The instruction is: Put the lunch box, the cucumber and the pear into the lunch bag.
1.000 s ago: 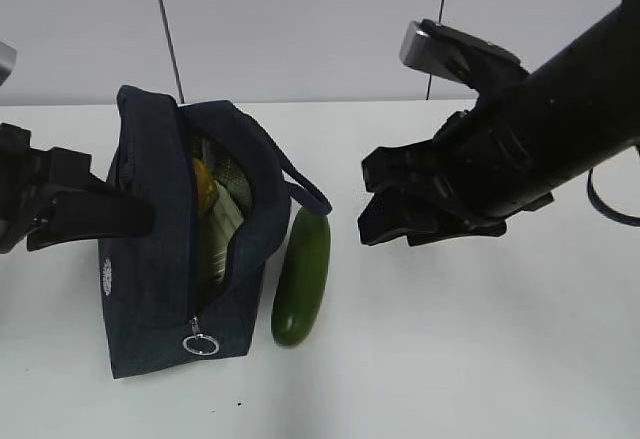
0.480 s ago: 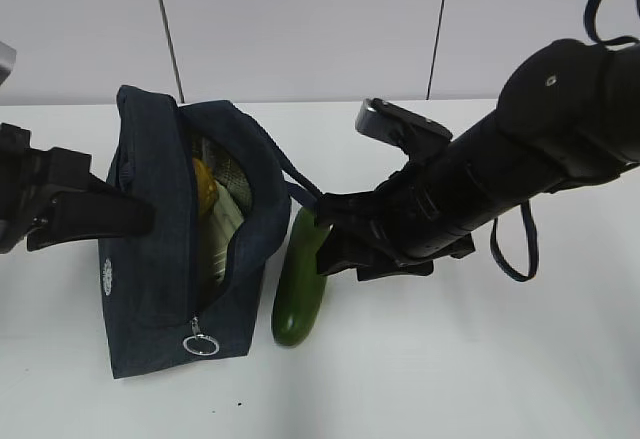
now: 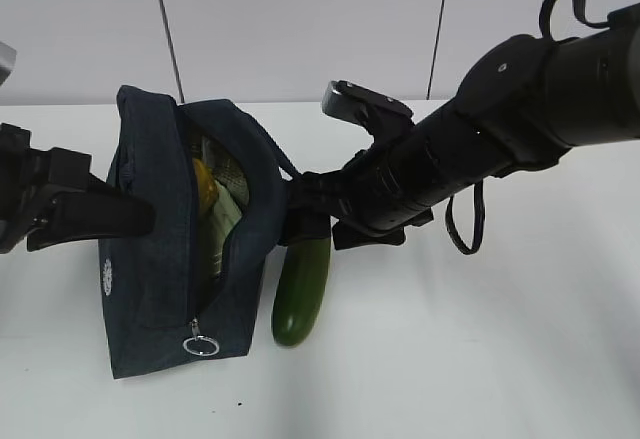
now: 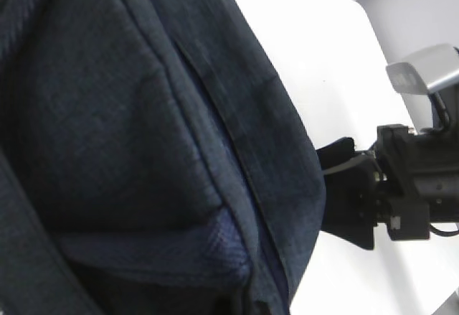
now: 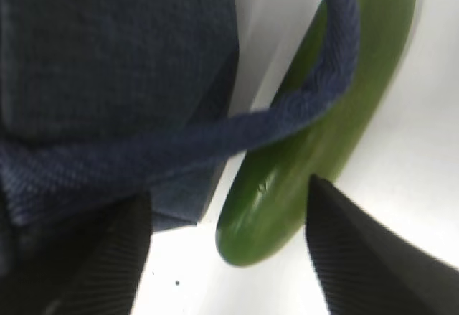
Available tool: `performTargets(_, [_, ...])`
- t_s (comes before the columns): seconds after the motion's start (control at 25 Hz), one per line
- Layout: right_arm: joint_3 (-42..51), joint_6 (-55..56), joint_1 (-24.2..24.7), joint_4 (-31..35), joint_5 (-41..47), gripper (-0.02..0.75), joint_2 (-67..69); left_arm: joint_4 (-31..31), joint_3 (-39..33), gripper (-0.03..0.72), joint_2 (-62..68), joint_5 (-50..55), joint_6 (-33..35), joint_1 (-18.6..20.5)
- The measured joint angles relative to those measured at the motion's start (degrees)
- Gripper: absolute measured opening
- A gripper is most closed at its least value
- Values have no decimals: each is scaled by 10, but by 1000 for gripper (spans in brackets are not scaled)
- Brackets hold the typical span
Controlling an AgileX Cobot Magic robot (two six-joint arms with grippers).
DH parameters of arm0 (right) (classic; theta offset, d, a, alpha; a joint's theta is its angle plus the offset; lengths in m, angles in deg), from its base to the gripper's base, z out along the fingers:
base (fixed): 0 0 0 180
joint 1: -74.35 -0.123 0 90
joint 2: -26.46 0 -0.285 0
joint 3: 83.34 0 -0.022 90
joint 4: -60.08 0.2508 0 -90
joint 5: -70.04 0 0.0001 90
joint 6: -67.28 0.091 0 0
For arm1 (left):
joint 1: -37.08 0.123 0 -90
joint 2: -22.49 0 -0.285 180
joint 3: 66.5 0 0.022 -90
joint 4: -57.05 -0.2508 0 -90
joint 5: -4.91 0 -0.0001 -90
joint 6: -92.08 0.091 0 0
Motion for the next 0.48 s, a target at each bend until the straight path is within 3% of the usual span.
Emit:
performTargets(0.16, [-18, -3, 0, 0, -12, 637, 12, 0, 0, -14, 0, 1, 0, 0])
performTargets(0.48, [-23, -3, 0, -6, -26, 649, 55, 0, 0, -14, 0, 6, 0, 0])
